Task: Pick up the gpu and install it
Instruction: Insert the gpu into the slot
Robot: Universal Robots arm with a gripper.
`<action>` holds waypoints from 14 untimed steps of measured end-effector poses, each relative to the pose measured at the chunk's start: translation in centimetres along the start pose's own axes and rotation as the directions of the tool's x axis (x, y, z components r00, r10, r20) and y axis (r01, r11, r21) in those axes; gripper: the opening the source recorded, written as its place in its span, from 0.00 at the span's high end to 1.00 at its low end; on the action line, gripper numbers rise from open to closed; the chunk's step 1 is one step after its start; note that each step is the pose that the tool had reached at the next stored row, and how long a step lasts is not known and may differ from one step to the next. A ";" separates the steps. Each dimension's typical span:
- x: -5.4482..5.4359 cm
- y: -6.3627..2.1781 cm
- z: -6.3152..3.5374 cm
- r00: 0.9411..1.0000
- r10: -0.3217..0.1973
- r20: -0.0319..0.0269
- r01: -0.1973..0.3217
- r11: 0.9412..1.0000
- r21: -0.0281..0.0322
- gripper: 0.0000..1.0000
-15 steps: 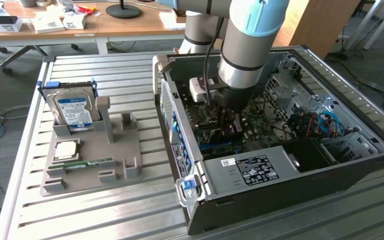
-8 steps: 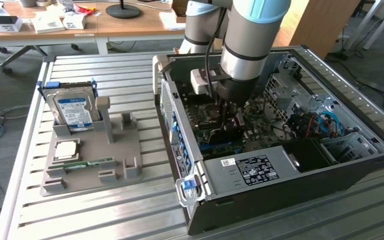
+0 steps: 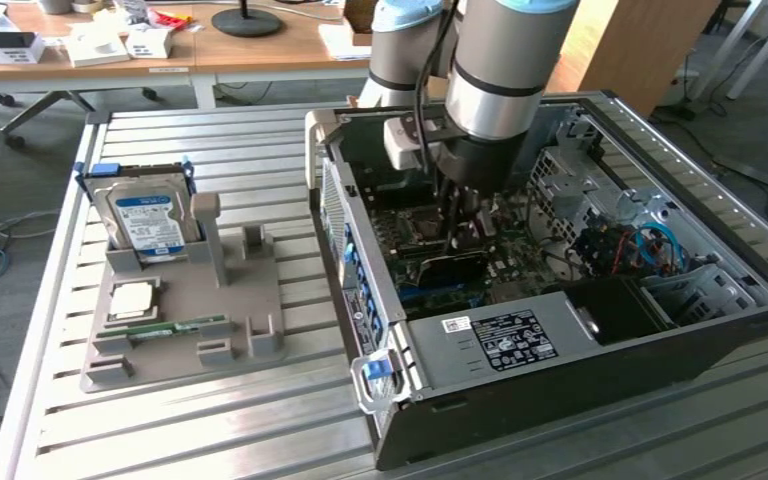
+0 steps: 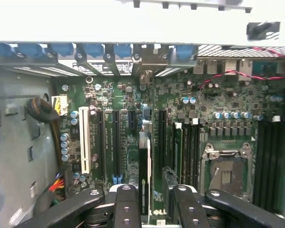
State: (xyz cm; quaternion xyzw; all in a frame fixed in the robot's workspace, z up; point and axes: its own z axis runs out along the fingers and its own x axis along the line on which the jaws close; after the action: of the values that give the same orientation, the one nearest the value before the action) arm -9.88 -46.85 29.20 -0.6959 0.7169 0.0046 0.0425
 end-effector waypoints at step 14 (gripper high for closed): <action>-0.2 -0.15 -2.47 1.000 0.000 -0.001 0.000 1.000 0.000 0.67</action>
State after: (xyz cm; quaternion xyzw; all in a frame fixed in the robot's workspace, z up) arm -9.86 -46.83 31.68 -0.6959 0.7169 0.0045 0.0423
